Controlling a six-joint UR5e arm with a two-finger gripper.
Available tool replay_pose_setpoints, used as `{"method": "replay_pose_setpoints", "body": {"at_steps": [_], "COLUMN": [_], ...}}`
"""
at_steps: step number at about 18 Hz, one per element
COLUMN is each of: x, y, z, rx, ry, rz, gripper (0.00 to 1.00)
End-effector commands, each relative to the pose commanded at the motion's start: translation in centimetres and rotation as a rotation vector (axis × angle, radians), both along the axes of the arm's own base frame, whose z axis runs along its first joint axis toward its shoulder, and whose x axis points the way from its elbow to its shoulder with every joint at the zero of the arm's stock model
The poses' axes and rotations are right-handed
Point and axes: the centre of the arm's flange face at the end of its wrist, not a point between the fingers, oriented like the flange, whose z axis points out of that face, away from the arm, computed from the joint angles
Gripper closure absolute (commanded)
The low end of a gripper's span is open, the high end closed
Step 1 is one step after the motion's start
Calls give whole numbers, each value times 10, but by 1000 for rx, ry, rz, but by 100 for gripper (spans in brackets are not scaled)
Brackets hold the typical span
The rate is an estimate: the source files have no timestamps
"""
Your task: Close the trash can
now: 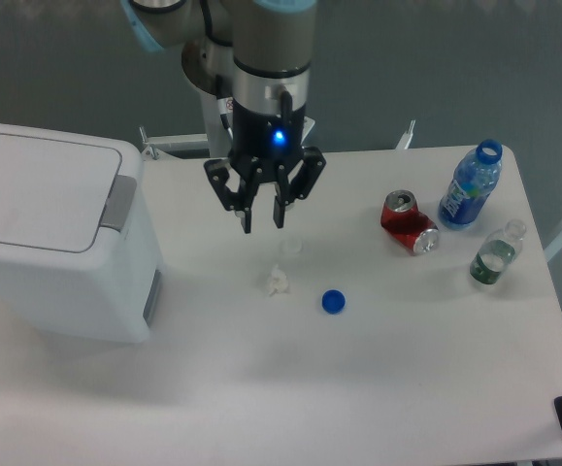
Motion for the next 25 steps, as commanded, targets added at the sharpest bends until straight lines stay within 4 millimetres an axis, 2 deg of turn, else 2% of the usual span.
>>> {"method": "replay_pose_setpoints", "body": {"at_steps": [3, 6, 11, 15, 16, 18, 21, 22, 23, 25], "x": [-15, -41, -90, -116, -119, -125, -126, -127, -128, -130], "y": [-4, -14, -34, -44, -43, -54, -52, -51, -49, -48], "z": [-5, -12, -38, -67, -71, -65, -66, -73, -79, -79], "rx": [2, 19, -6, -44, -51, -45, -47, -58, -72, -75], "ry": [-1, -25, -62, -93, -97, -91, -89, -93, -96, -93], "rz": [27, 67, 146, 187, 186, 209, 197, 196, 199, 195], "gripper": [51, 51, 51, 51, 51, 50, 44, 43, 43, 42]}}
